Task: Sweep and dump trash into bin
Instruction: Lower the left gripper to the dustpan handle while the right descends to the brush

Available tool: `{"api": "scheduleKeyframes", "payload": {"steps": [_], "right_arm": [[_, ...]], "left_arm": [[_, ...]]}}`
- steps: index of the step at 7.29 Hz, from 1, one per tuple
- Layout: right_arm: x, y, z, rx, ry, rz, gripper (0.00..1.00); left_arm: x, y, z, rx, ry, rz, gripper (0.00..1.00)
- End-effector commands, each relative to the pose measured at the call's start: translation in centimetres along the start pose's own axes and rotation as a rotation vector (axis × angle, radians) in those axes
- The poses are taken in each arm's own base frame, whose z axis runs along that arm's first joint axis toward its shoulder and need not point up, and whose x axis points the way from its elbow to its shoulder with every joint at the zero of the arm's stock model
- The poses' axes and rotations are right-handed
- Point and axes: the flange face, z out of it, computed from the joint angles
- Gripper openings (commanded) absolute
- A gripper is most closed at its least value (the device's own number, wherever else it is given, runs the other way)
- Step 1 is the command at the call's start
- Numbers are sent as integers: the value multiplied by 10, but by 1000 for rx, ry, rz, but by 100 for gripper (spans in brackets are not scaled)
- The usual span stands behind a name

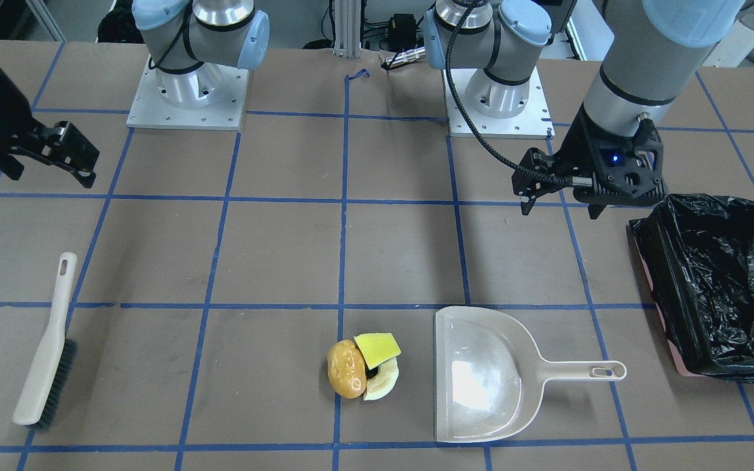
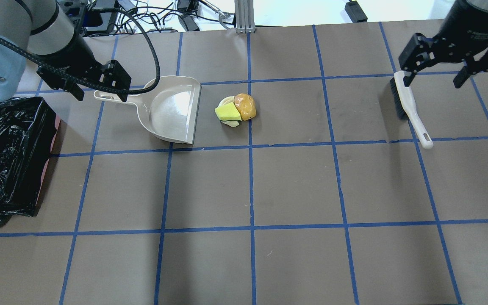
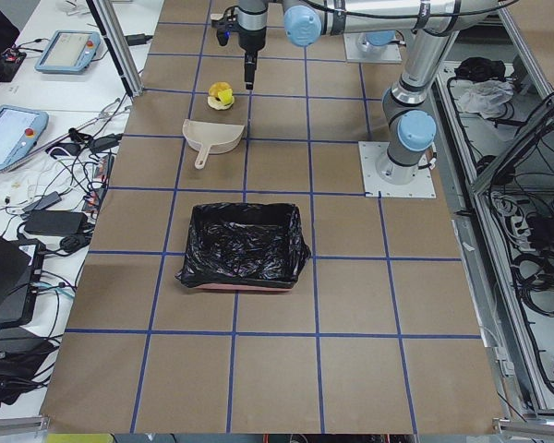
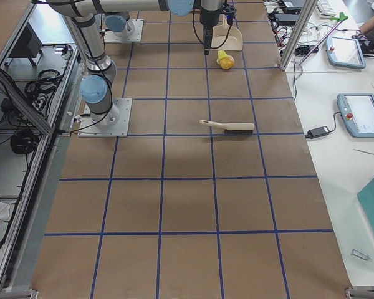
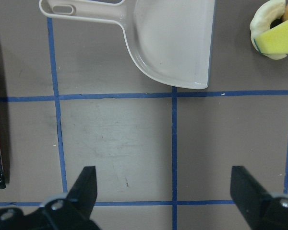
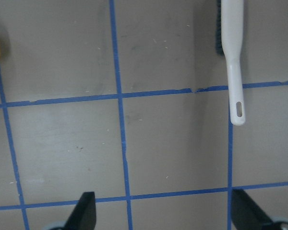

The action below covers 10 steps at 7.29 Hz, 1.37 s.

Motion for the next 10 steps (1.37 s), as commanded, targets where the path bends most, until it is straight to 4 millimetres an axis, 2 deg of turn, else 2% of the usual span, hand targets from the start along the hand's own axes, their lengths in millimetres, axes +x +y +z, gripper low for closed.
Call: {"api": "scheduleKeyframes", "payload": {"steps": [1, 2, 3, 4, 7, 8, 9, 10], "right_arm": [[70, -15, 65, 43, -6, 65, 100], [91, -29, 101, 28, -10, 96, 100], [98, -39, 122, 7, -19, 105, 99], [102, -52, 146, 21, -14, 105, 99], [98, -50, 183, 41, -6, 87, 97], [99, -54, 198, 16, -11, 75, 96], [96, -56, 199, 24, -7, 67, 96], [96, -57, 207, 10, -13, 64, 93]], "left_arm": [[-28, -23, 69, -7, 6, 287, 100], [-44, -31, 112, 7, -1, 407, 100], [-57, -42, 134, 21, -9, 528, 100], [-67, -49, 147, 8, -2, 688, 100], [-74, -71, 172, -14, 21, 1368, 100], [-78, -78, 175, 2, 0, 1419, 100], [-83, -92, 175, 8, -24, 1528, 100], [-85, -107, 177, 8, -28, 1560, 100]]}}
